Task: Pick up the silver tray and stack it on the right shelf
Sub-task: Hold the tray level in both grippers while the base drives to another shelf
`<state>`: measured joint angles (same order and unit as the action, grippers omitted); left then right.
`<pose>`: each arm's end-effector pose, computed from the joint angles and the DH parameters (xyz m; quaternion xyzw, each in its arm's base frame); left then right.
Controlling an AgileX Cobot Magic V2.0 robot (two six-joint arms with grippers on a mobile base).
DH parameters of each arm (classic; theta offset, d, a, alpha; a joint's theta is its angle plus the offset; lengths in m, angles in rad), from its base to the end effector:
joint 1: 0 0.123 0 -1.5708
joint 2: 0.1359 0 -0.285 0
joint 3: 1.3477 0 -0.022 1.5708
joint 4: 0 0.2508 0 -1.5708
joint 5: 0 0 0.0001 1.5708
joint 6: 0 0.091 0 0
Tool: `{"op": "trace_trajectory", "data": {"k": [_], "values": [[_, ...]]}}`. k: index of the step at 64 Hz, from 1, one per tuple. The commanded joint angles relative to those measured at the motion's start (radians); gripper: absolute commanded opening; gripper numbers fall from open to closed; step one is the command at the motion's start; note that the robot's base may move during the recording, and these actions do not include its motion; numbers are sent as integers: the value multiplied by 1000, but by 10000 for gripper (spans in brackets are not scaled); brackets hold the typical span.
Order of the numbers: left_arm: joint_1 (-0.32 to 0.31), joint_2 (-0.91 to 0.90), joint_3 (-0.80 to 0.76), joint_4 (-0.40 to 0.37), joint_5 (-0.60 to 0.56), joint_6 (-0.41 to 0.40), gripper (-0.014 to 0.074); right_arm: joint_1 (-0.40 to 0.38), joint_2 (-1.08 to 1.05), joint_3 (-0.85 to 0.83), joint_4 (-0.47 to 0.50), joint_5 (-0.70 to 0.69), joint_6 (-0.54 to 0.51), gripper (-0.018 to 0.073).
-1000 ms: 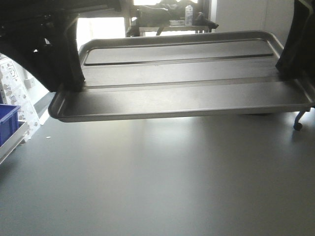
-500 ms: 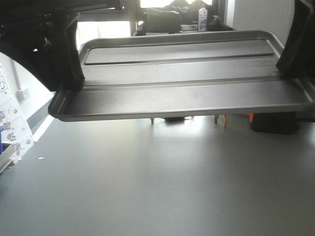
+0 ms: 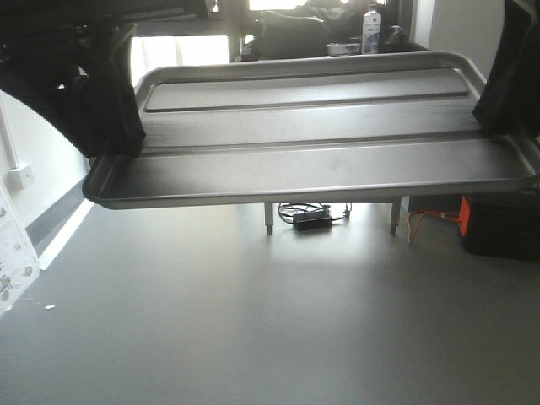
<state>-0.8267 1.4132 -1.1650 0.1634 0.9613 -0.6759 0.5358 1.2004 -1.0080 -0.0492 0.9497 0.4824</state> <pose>0.2016 -0.2010 0.3084 0.1038 0.9666 -0.0960 0.2136 0.1999 0.1145 0.3166 -0.0345 0.9660 0.1042 0.2339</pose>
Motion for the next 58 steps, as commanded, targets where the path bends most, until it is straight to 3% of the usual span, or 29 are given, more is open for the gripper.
{"op": "trace_trajectory", "data": {"k": [1, 58], "values": [[-9, -28, -24, 33, 1, 21, -93, -3, -25, -26, -38, -49, -17, 56], [-9, -28, -24, 37, 1, 21, -93, -3, -25, -26, -38, -49, -17, 56]]}}
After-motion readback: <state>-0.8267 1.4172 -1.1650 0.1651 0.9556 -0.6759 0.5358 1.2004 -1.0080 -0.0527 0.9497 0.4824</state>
